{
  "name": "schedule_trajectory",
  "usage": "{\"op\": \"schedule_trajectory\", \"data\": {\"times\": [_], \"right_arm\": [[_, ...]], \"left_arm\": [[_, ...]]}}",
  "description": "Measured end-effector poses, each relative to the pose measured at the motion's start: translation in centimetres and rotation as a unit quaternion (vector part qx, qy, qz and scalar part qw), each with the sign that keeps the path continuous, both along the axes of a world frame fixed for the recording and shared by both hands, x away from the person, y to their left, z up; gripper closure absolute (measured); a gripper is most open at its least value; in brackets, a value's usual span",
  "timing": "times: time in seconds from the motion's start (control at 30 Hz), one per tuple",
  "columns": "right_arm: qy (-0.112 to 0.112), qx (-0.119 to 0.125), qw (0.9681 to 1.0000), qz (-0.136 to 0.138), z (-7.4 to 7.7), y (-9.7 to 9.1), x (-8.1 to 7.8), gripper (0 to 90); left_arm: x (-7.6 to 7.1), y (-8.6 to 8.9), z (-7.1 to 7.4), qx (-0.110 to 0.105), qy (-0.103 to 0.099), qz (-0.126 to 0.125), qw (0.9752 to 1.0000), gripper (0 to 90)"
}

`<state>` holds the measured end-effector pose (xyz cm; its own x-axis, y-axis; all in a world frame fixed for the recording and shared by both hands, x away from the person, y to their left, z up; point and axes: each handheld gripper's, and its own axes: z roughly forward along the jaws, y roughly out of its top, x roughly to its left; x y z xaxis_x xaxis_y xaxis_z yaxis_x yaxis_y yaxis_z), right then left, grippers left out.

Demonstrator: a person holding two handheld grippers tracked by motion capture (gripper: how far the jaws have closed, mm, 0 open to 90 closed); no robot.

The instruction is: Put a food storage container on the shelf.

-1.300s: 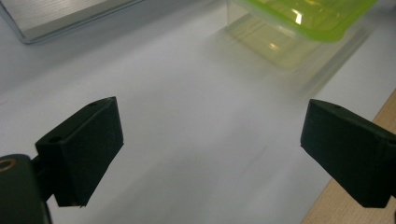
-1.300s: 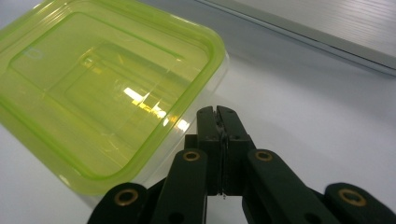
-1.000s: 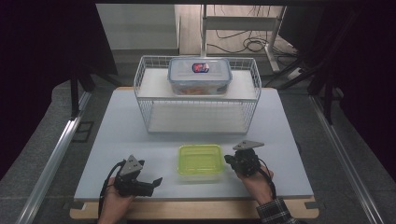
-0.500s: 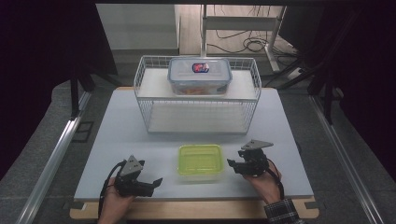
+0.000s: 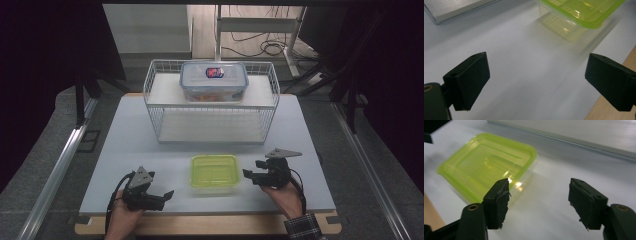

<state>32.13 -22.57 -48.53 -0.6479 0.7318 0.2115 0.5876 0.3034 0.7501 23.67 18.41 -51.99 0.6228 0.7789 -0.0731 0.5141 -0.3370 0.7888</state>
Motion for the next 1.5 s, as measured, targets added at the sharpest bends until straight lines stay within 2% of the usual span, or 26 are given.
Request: {"op": "schedule_trajectory", "data": {"times": [0.23,0.37,0.47,0.63,0.77,0.87,1.0,1.03,1.07,1.1,1.17,1.23,1.3,1.37,1.5], "right_arm": [[0.032,0.053,0.9981,0.002,-0.2,0.6,0.3,44.1],[0.057,0.069,0.996,-0.001,-0.7,1.0,0.8,49.5],[0.087,0.081,0.9928,-0.008,-1.3,1.2,1.3,53.3],[0.13,0.107,0.9855,-0.016,-2.0,1.5,2.4,58.1],[0.159,0.116,0.9803,-0.014,-2.6,2.0,3.1,63.6],[0.184,0.131,0.974,-0.017,-2.8,2.2,3.4,70.1],[0.229,0.172,0.9578,-0.019,-3.0,2.1,3.8,79.4],[0.238,0.177,0.9548,-0.015,-2.9,2.1,3.9,80.0],[0.241,0.171,0.9554,-0.011,-2.8,2.3,3.9,80.1],[0.236,0.166,0.9575,-0.009,-2.8,2.5,3.8,80.2],[0.237,0.163,0.9577,-0.008,-2.6,2.6,3.8,80.3],[0.241,0.167,0.956,-0.007,-2.5,2.5,3.8,80.3],[0.241,0.181,0.9535,-0.008,-2.3,2.3,3.9,80.3],[0.229,0.183,0.956,-0.008,-1.8,1.9,3.9,80.3],[0.217,0.191,0.9571,-0.012,-0.7,1.5,3.9,80.3]], "left_arm": [[0.0,-0.1,0.0,0.001,0.0,0.0,1.0,5.8],[0.0,-0.1,0.0,0.003,0.0,-0.001,1.0,5.7],[0.0,-0.1,0.0,0.003,0.0,-0.002,1.0,5.8],[0.0,-0.2,0.0,0.004,0.001,-0.003,1.0,5.8],[0.0,-0.2,0.0,0.004,0.001,-0.004,1.0,5.8],[0.0,-0.1,-0.1,0.003,0.001,-0.004,1.0,5.8],[0.0,-0.1,0.0,0.002,0.0,-0.004,1.0,5.8],[0.0,-0.1,0.0,0.002,0.0,-0.004,1.0,5.8],[0.0,-0.1,0.0,0.002,0.0,-0.003,1.0,5.8],[0.0,-0.1,0.0,0.001,0.0,-0.002,1.0,5.8],[0.1,0.0,0.0,0.0,-0.001,-0.002,1.0,5.8],[0.0,0.0,0.0,-0.001,-0.001,0.0,1.0,5.8],[0.1,0.1,0.0,-0.003,-0.001,0.002,1.0,5.8],[0.1,0.1,0.0,-0.003,-0.001,0.002,1.0,5.8],[0.1,0.1,0.0,-0.003,0.0,0.001,1.0,5.8]]}}
